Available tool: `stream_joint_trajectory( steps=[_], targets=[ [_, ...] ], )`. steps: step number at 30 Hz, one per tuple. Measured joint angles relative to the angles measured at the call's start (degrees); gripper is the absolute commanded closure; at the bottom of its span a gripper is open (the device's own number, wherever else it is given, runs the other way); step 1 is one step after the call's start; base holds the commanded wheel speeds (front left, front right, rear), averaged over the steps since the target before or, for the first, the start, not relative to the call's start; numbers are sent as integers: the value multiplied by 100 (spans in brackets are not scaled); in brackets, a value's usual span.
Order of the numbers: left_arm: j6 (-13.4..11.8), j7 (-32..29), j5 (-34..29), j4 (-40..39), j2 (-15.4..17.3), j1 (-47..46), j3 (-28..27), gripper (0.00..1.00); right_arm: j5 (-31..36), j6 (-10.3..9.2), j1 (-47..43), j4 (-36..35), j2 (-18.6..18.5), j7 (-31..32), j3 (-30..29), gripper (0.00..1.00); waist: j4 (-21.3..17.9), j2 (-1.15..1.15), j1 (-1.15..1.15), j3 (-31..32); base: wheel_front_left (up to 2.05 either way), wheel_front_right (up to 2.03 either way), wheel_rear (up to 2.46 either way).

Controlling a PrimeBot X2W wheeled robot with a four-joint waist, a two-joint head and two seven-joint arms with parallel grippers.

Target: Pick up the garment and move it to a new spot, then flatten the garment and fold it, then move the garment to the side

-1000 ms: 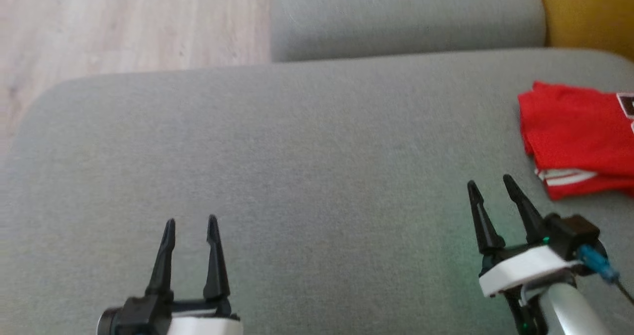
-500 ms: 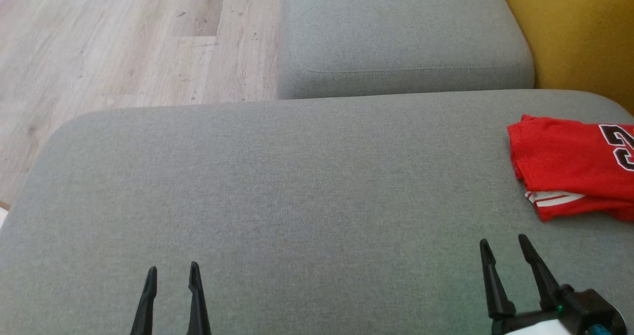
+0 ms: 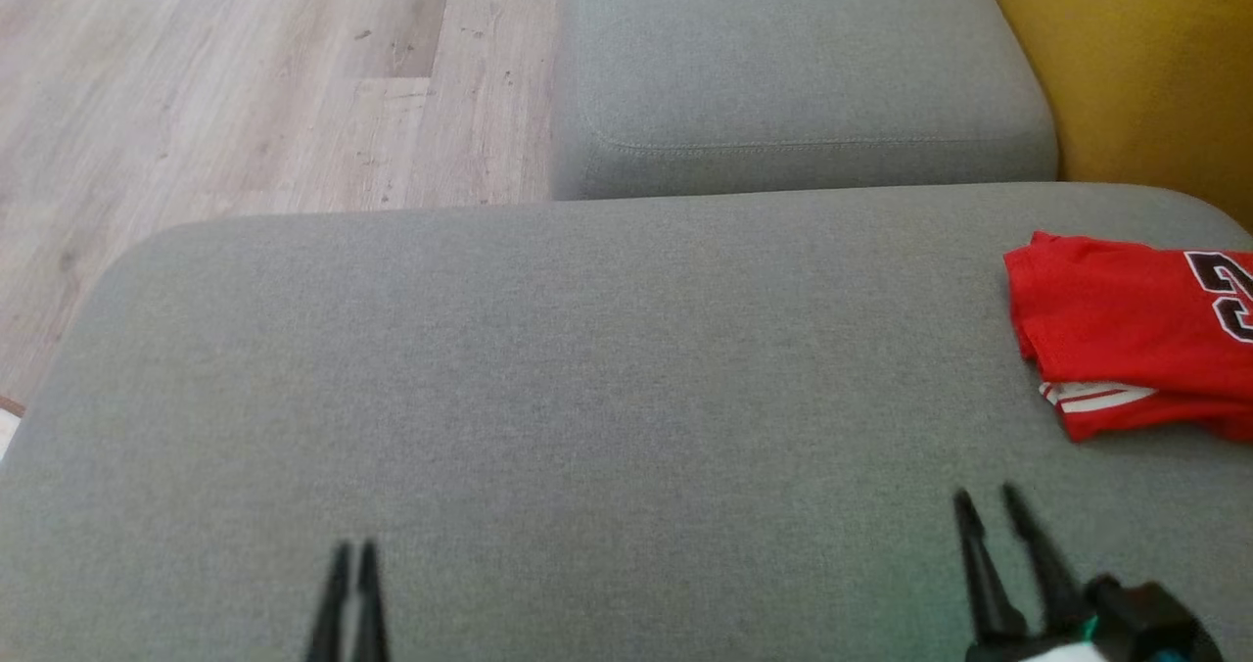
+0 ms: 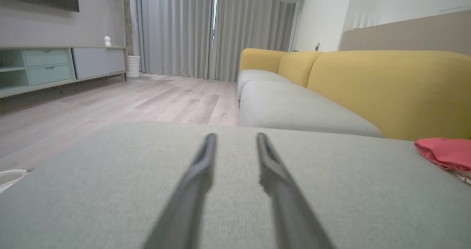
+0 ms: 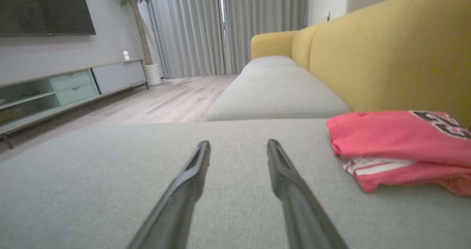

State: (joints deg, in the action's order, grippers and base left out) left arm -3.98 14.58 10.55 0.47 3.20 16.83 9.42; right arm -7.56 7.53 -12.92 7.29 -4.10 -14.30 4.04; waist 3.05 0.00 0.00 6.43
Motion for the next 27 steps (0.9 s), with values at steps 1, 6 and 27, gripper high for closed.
stream_joint_trajectory(
  steps=[1,6,27],
  targets=[
    [0,-7,0,104,0,26,1,100,-1,0,-25,101,0,3,2,100,0,0,0,0,0,0,0],
    [2,-45,254,248,2,119,-2,100,-248,0,-146,267,-1,29,4,100,-11,0,0,-26,0,0,0],
    [204,-307,1708,491,29,-154,-56,100,-1731,0,90,355,-2,323,-78,100,-62,0,0,-135,0,0,0]
  ],
)
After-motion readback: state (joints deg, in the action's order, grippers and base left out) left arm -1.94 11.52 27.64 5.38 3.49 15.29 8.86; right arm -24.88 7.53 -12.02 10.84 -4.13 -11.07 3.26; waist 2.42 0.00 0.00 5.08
